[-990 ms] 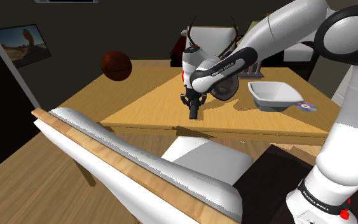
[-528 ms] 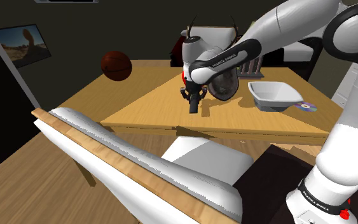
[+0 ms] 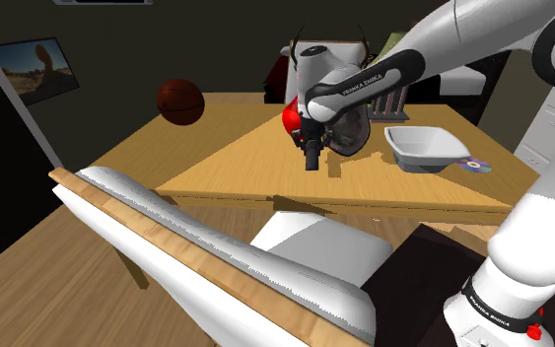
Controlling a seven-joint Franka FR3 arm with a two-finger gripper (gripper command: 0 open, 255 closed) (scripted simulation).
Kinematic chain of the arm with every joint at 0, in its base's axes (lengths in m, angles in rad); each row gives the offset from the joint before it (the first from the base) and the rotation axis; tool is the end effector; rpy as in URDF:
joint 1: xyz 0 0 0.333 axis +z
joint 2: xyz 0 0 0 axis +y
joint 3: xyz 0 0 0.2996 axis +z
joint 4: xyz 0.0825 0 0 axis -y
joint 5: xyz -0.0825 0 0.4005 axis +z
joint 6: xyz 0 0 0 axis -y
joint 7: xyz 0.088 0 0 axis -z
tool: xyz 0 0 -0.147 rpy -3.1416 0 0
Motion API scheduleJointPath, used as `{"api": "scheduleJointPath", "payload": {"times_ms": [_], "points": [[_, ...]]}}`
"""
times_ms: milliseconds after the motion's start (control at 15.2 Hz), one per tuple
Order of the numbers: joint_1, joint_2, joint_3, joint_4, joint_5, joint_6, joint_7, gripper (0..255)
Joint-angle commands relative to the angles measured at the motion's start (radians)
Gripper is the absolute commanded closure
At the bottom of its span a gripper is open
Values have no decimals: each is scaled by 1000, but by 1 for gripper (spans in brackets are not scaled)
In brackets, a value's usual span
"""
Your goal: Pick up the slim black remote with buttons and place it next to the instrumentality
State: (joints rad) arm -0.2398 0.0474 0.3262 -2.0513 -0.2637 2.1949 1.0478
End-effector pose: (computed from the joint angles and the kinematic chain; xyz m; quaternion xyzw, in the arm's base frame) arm 0.5863 0.0324 0.3632 0.9114 -0.3953 0.0969 0.0602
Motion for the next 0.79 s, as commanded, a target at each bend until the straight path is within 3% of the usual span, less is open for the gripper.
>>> {"api": "scheduleJointPath", "payload": {"times_ms": [0,726], "points": [[-22,-58,-17,-67,25,22,-48,255],[-103,-342,-169,-383,111,108,-326,255]]}}
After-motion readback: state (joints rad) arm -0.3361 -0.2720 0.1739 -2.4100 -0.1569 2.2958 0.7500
